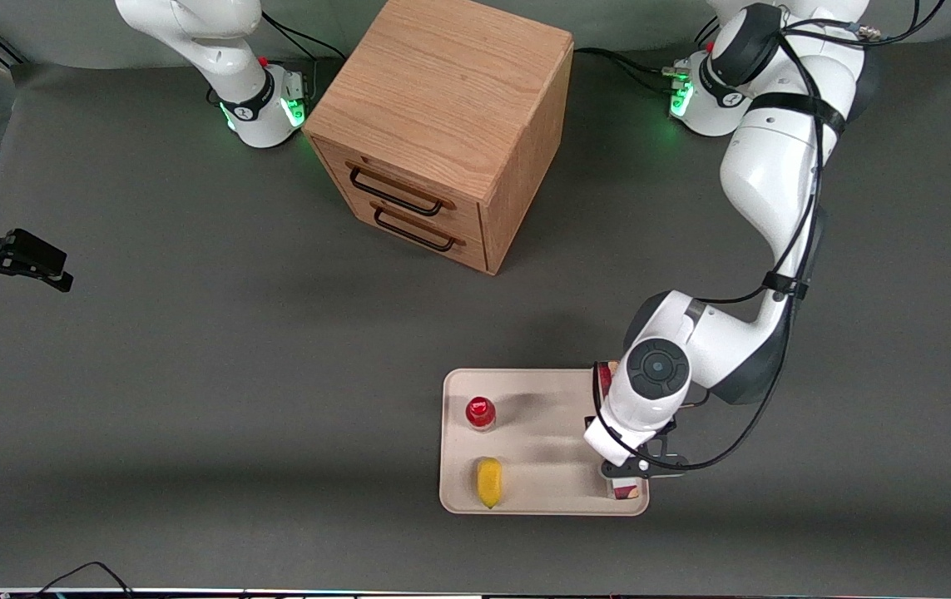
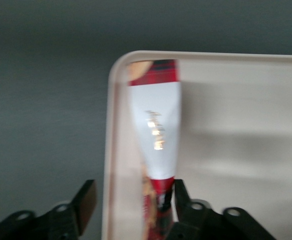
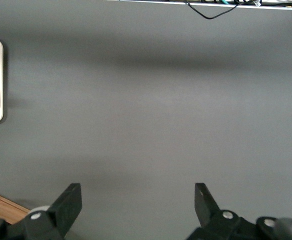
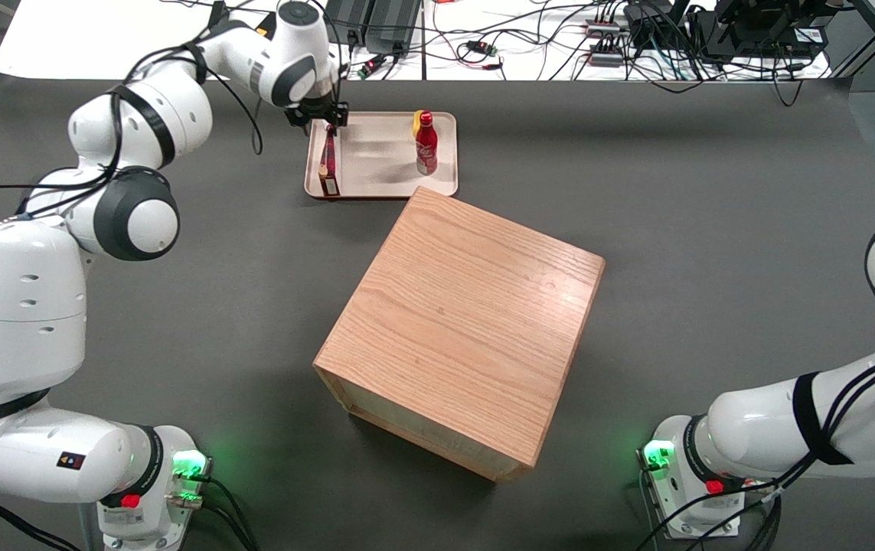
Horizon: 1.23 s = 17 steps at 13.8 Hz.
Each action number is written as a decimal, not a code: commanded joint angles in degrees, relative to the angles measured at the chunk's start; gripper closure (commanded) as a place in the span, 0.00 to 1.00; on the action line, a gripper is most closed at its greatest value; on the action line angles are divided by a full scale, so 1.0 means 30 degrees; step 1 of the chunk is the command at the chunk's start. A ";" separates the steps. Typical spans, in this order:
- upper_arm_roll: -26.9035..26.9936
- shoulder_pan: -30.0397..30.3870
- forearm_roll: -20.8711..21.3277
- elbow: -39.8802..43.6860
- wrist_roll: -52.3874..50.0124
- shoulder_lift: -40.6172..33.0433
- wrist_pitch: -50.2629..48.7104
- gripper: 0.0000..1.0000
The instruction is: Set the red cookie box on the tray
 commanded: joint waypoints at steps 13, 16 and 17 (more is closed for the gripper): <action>0.3440 0.5299 -0.7068 -1.0902 0.9224 -1.6225 -0.5312 0.00; 0.4175 0.5299 -0.7127 -1.0556 1.0223 -1.7402 -0.6808 0.00; 0.4235 0.5299 -0.7127 -1.0467 1.0255 -1.7608 -0.7102 0.00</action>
